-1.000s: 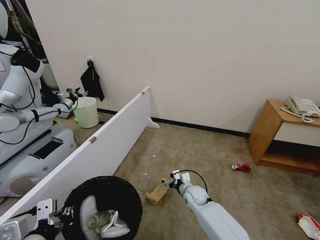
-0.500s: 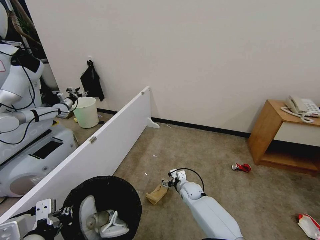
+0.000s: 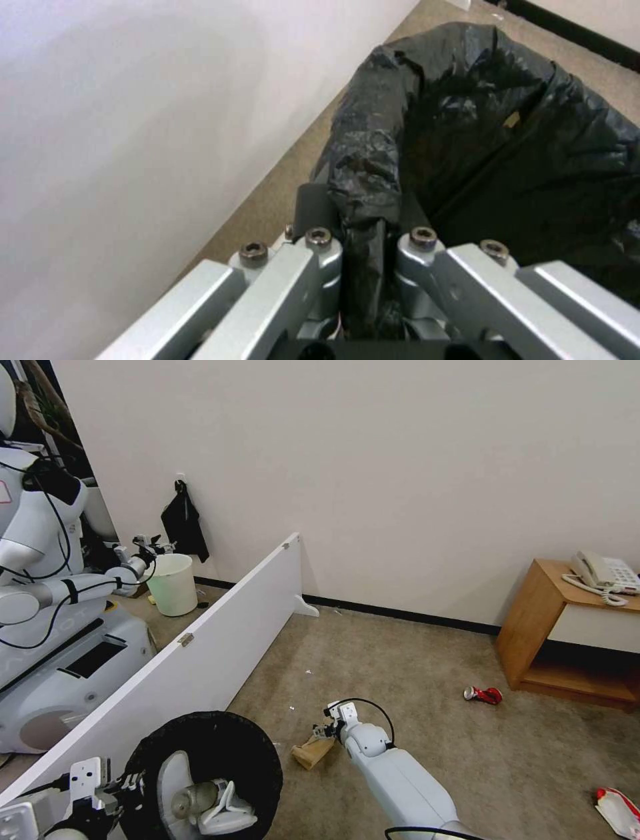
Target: Pick up the trash bin, then pick up the garbage from the floor and place it into the trash bin.
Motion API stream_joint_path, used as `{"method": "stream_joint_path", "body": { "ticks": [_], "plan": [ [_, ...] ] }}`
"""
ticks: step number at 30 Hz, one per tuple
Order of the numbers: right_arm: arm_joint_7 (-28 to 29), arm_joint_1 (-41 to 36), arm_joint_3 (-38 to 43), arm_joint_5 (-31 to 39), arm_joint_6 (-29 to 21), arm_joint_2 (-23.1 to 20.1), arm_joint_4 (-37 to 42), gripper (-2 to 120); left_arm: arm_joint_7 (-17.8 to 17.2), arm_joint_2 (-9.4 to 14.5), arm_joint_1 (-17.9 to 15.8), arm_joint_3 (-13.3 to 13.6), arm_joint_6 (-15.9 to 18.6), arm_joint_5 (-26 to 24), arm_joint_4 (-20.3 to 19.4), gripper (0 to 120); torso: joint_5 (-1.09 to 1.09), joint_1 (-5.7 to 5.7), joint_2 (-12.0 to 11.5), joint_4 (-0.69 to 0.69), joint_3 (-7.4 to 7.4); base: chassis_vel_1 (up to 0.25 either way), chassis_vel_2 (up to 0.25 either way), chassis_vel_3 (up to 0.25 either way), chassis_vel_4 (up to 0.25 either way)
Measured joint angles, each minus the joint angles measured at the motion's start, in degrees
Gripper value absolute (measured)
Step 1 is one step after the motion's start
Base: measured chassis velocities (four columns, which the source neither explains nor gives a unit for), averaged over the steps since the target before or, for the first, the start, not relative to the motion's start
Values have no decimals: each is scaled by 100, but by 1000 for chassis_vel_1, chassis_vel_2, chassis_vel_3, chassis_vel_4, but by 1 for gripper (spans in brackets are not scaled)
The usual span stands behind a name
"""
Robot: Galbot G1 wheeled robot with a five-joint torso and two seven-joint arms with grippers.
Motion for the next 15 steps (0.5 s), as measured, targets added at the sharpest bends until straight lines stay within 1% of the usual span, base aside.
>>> {"method": "stream_joint_path", "body": {
  "ticks": [3, 6, 7, 8, 9, 11, 12, 13, 14, 15],
  "plan": [
    [-41, 15, 6, 12, -33, 7, -56, 99, 0, 4, -6, 6, 1, 0, 0, 4, 0, 0, 0, 0, 0, 0, 0, 0, 0],
    [-63, 27, 64, 44, -117, 38, -178, 82, 0, 5, -11, 12, 2, -1, 0, 4, 0, 0, 0, 0, 0, 0, 0, 0, 0],
    [-63, 27, 64, 44, -117, 38, -178, 82, 0, 5, -11, 12, 2, -1, 0, 4, 0, 0, 0, 0, 0, 0, 0, 0, 0],
    [-63, 27, 76, 44, -134, 30, -184, 76, 0, 6, -8, 12, 2, -1, 0, 4, 0, 0, 0, 0, 0, 0, 0, 0, 0],
    [-63, 27, 76, 44, -134, 30, -184, 76, 0, 6, -8, 12, 2, -1, 0, 4, 0, 0, 0, 0, 0, 0, 0, 0, 0],
    [-52, 5, 80, 48, -187, -16, -174, 64, 0, 1, -7, 11, 3, -1, 0, 4, 0, 0, 0, 0, 0, 0, 0, 0, 0],
    [-52, 5, 80, 48, -187, -16, -174, 64, 0, 1, -7, 11, 3, -1, 0, 4, 0, 0, 0, 0, 0, 0, 0, 0, 0],
    [-37, -14, 86, 54, -212, -30, -164, 58, 0, -2, -7, 13, 4, 0, 0, 4, 0, 0, 0, -1, 0, 0, 0, 0, 0],
    [-29, -28, 91, 56, -222, -39, -150, 55, -1, -4, -6, 14, 4, 2, 0, 4, 0, 0, 0, -1, 0, 0, 0, 0, 0],
    [-29, -28, 91, 56, -222, -39, -150, 55, -1, -4, -6, 14, 4, 2, 0, 4, 0, 0, 0, -1, 0, 0, 0, 0, 0]
  ]
}}
